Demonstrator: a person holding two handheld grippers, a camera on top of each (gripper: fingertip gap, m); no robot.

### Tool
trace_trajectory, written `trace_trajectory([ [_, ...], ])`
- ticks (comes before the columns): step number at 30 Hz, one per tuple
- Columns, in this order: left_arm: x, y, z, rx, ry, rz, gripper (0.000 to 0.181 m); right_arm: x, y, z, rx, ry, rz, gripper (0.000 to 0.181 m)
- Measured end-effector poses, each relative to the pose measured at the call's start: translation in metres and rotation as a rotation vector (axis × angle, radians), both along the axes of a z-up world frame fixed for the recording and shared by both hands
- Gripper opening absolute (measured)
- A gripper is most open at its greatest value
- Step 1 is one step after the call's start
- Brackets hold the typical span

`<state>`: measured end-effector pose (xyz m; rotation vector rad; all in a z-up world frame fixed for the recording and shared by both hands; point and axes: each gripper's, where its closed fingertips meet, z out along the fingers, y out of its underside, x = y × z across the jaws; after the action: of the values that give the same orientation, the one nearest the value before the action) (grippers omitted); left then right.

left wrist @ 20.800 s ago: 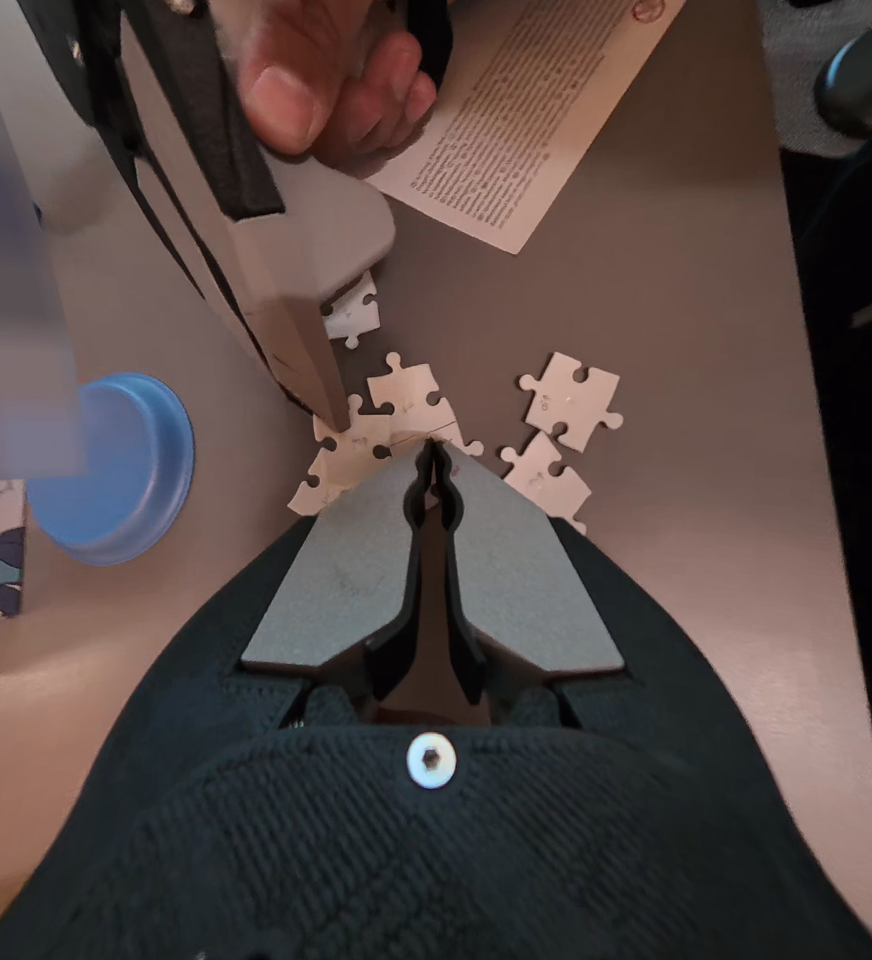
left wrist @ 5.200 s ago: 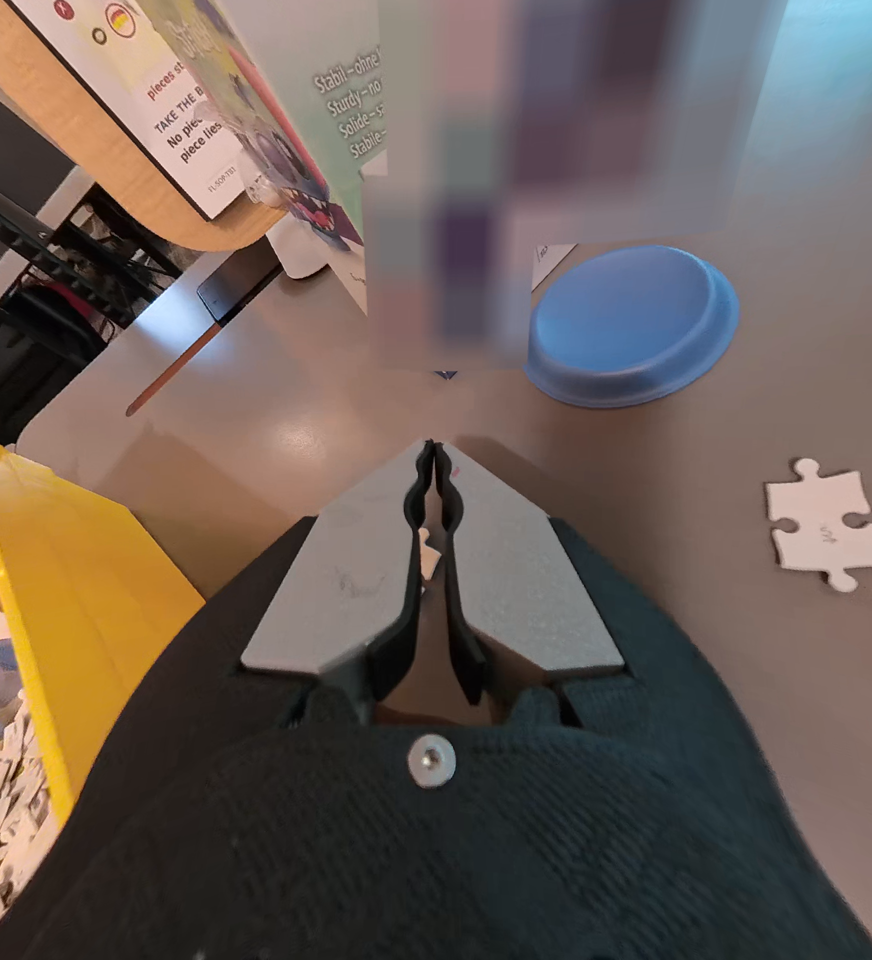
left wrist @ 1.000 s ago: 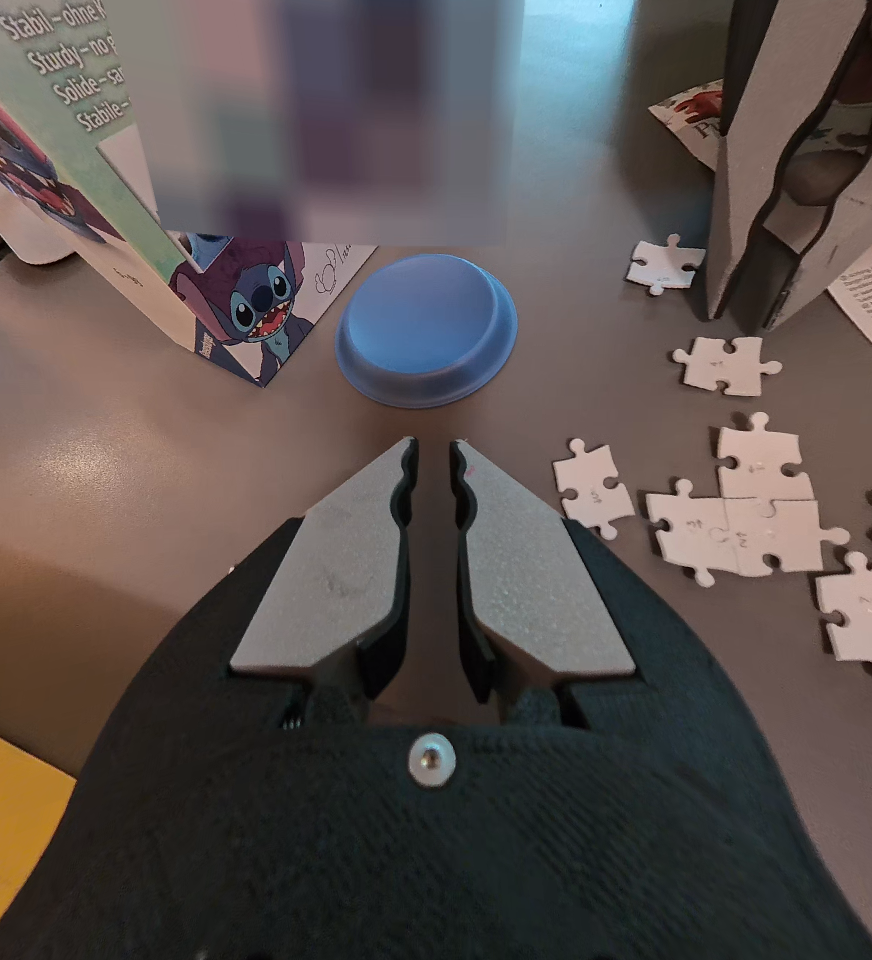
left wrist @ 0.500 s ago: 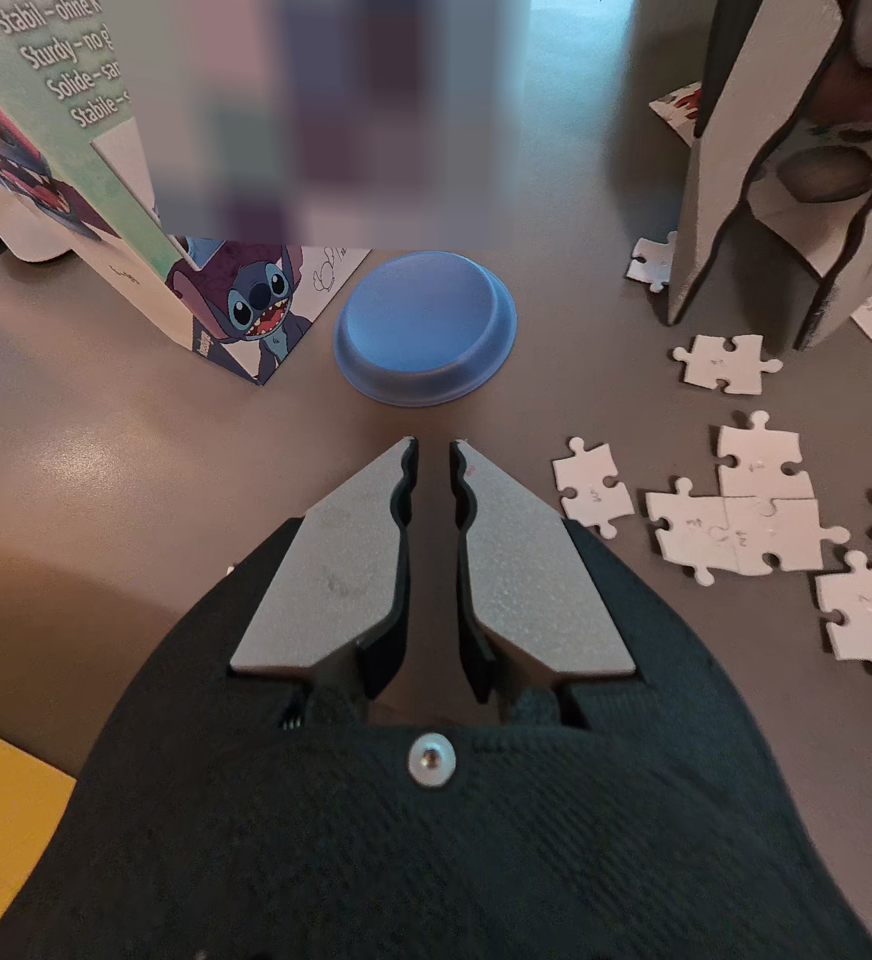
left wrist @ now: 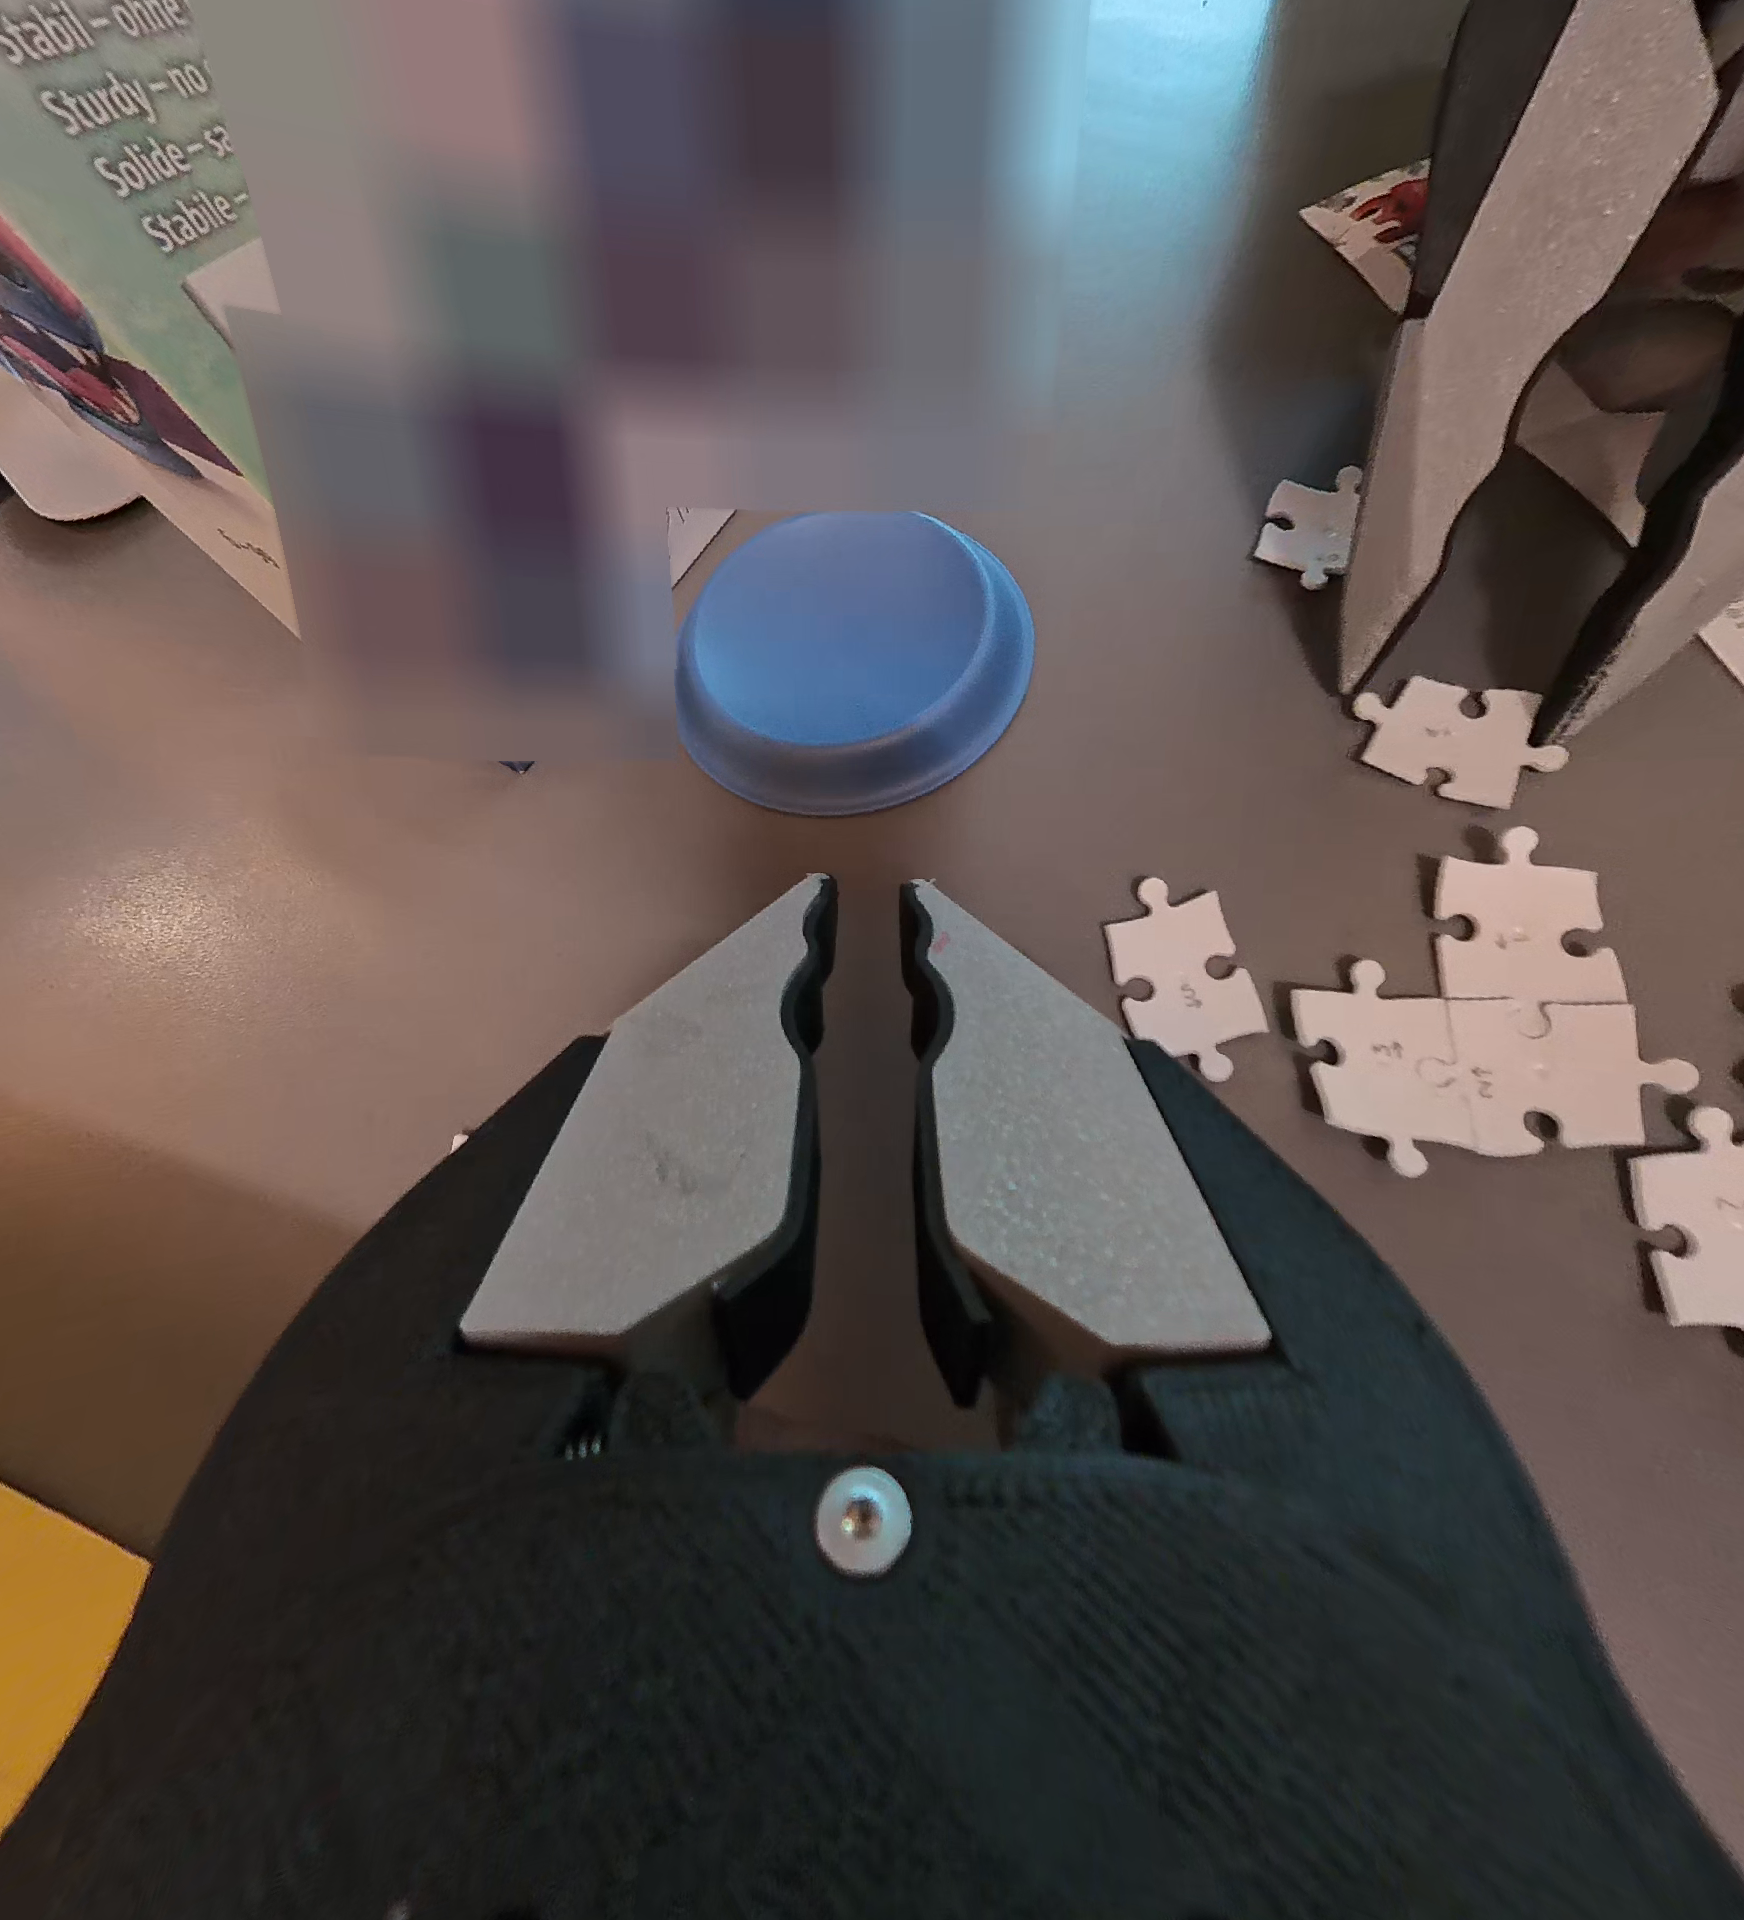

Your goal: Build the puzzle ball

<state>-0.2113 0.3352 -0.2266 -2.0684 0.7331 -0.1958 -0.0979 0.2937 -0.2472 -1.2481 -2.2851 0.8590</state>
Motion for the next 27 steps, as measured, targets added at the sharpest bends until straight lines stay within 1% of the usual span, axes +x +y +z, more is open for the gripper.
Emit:
trace_trajectory([
  [4, 0.000, 0.000, 0.000, 0.000, -0.002, 0.000, 0.010, 0.000, -0.003, 0.000, -0.011, 0.001, 0.010, 0.022],
  [13, 0.000, -0.001, 0.000, -0.004, -0.002, -0.004, 0.010, -0.003, 0.000, 0.002, 0.033, 0.028, -0.001, 0.022],
  [19, -0.001, -0.002, -0.002, -0.021, -0.009, -0.007, 0.010, -0.008, 0.003, 0.016, 0.036, 0.067, 0.002, 0.022],
  [23, -0.003, -0.002, -0.002, -0.028, -0.013, 0.000, 0.011, -0.017, -0.001, 0.024, 0.057, 0.044, 0.070, 0.021],
  [27, -0.005, -0.003, -0.004, -0.039, -0.013, -0.001, 0.011, -0.034, -0.009, 0.024, 0.136, -0.015, 0.177, 0.021],
])
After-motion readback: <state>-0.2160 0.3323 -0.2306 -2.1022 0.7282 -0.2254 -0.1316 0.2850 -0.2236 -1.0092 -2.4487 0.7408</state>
